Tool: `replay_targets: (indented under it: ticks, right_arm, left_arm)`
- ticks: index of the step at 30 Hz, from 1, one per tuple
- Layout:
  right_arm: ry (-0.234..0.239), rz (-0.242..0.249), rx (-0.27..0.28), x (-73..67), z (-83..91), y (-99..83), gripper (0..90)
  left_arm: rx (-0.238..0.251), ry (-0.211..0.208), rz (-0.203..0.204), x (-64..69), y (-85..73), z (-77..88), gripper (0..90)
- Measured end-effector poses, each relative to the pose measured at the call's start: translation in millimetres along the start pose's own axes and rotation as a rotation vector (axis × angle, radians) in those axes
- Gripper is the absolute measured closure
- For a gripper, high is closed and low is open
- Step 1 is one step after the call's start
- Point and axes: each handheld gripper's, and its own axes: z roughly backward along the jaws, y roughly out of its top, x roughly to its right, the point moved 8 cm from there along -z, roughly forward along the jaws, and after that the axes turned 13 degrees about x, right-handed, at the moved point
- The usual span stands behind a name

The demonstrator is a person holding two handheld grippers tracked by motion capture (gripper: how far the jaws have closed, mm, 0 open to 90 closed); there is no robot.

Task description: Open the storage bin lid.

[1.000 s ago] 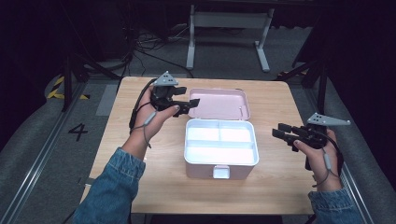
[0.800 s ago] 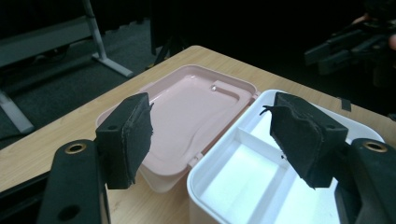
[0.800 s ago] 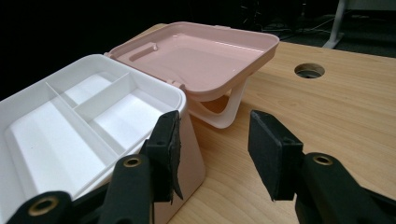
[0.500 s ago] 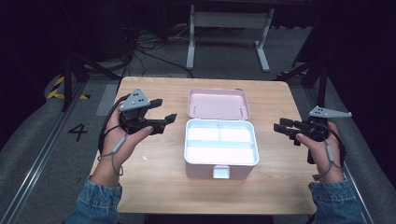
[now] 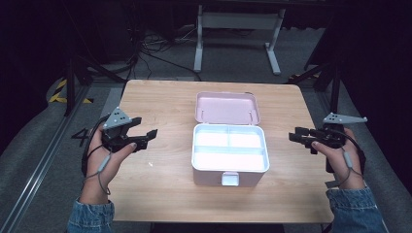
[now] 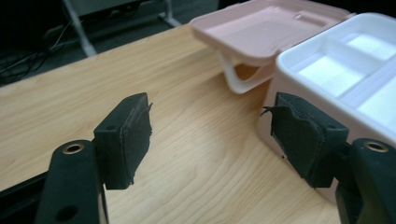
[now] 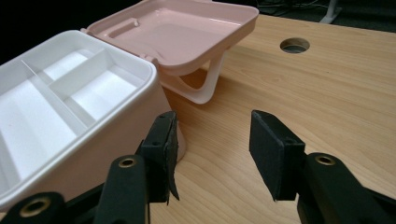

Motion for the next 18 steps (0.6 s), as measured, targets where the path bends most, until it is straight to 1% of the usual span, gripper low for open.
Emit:
replay_targets:
  ticks: [1,2,3,4,5,6,7,9,10,11,12,13,16,18]
  right_arm:
    - [-0.005,0.001,-0.006,1.4,0.4,-1.1,52.9]
    - [-0.005,0.003,-0.009,2.7,0.5,-2.2,52.8]
    - [-0.008,0.000,-0.012,3.9,0.8,-3.3,52.7]
    - [-0.008,-0.001,-0.013,5.1,1.0,-4.2,52.6]
    - [-0.008,-0.001,-0.013,5.1,1.0,-4.2,52.6]
    - [-0.016,0.001,-0.024,8.7,1.4,-7.3,51.9]
    - [-0.017,0.002,-0.028,9.8,1.5,-8.4,51.7]
    - [-0.025,0.002,-0.037,12.7,1.7,-11.1,51.5]
    - [-0.027,0.001,-0.041,14.1,1.8,-12.3,51.4]
    - [-0.029,0.002,-0.044,15.6,1.7,-13.5,51.4]
    - [-0.032,0.001,-0.047,17.0,1.8,-14.6,51.3]
    - [-0.032,0.001,-0.047,17.0,1.8,-14.6,51.3]
    - [-0.038,-0.004,-0.060,20.2,1.3,-18.4,50.7]
    - [-0.035,-0.008,-0.074,21.1,0.2,-21.6,50.5]
  left_arm:
    - [0.000,0.000,0.000,0.0,0.0,0.0,29.4]
    - [-0.020,0.010,0.009,-6.3,-7.3,-0.5,29.4]
    - [-0.038,0.024,0.007,-9.5,-11.4,-0.1,29.5]
    - [-0.044,0.034,0.004,-12.7,-15.0,-0.9,29.5]
    - [-0.044,0.034,0.004,-12.7,-15.0,-0.9,29.5]
    - [-0.072,0.039,0.010,-17.2,-22.6,-0.9,29.5]
    - [-0.083,0.041,0.018,-18.6,-26.0,-0.6,29.5]
    - [-0.085,0.044,0.015,-21.1,-28.7,-1.0,29.5]
    - [-0.111,0.060,0.016,-25.1,-35.0,-0.4,29.5]
    - [-0.119,0.068,0.012,-27.5,-38.0,-0.8,29.5]
    - [-0.128,0.072,0.018,-28.6,-41.4,-1.5,29.4]
    - [-0.128,0.072,0.018,-28.6,-41.4,-1.5,29.3]
    - [-0.183,0.070,0.027,-31.1,-53.7,-3.3,29.3]
    - [-0.246,0.065,0.035,-31.1,-65.9,-5.8,29.6]
